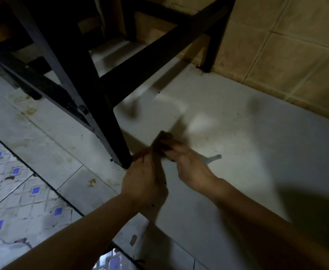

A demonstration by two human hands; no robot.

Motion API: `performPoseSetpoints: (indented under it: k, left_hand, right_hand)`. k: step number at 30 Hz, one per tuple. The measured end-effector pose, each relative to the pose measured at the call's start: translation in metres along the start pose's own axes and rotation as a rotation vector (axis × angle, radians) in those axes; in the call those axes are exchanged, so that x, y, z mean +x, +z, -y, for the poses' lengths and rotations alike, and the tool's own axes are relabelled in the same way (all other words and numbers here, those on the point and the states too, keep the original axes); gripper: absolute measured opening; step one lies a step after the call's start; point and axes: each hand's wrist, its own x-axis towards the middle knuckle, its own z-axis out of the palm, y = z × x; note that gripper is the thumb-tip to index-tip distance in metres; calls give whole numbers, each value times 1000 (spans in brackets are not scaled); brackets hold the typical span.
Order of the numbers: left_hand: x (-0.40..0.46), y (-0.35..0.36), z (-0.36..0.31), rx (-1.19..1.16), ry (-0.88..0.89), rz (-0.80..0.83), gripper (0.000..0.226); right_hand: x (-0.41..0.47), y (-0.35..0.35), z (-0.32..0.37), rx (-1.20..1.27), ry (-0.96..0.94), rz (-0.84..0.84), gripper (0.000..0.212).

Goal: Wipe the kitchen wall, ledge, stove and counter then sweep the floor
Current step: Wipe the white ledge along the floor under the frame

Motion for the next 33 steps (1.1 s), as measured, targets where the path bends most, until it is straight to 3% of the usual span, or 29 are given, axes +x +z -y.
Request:
performPoseSetpoints:
  k: [1,3,5,8,10,13,16,18,20,23,26,28,30,33]
  left_hand:
    - [-1,-1,0,10,-8,9,79]
    - [-5,-2,0,47,-16,28,77]
    - [-11,-3,2,57,14,-3,61]
    - [-21,0,6,46,42,-45,39]
    - [-27,0,8,34,14,-47,48]
    - [-32,-3,5,47,-20,-53,61]
    - [-34,-7,-3,53,-28,-30,43]
    - [-32,-8,-6,90,-34,-3,38]
    - [-31,-7,-7,121,-22,21,46]
    - [-35,-2,-19,146,2,65,54]
    - [-38,4,-30,123,19,9,32]
    - [-39,8,-35,119,51,-10,29]
    - [-39,15,-37,158,99,-9,31]
    - [-41,24,-47,215,169,19,35]
  right_hand:
    - [3,-6,-4,-59,1,-27,52]
    - [23,-14,-6,-85,207,-138,35]
    - [43,-16,-6,-43,443,-196,38]
    - [47,1,23,-15,283,-84,44]
    - [30,17,34,19,97,-43,44]
    - [4,18,41,89,-15,94,46]
    - [-9,-7,21,-40,129,102,64]
    - [-19,-26,0,-103,327,-22,65]
    - [-28,-32,-7,-118,395,-161,66]
    - [-46,-14,20,-86,330,-92,61]
    - [-79,5,51,-133,127,-26,49]
    - [-98,0,53,-106,16,-72,45]
    - [-111,-17,36,-205,55,-114,48]
    - [-131,-52,0,-261,329,-235,58]
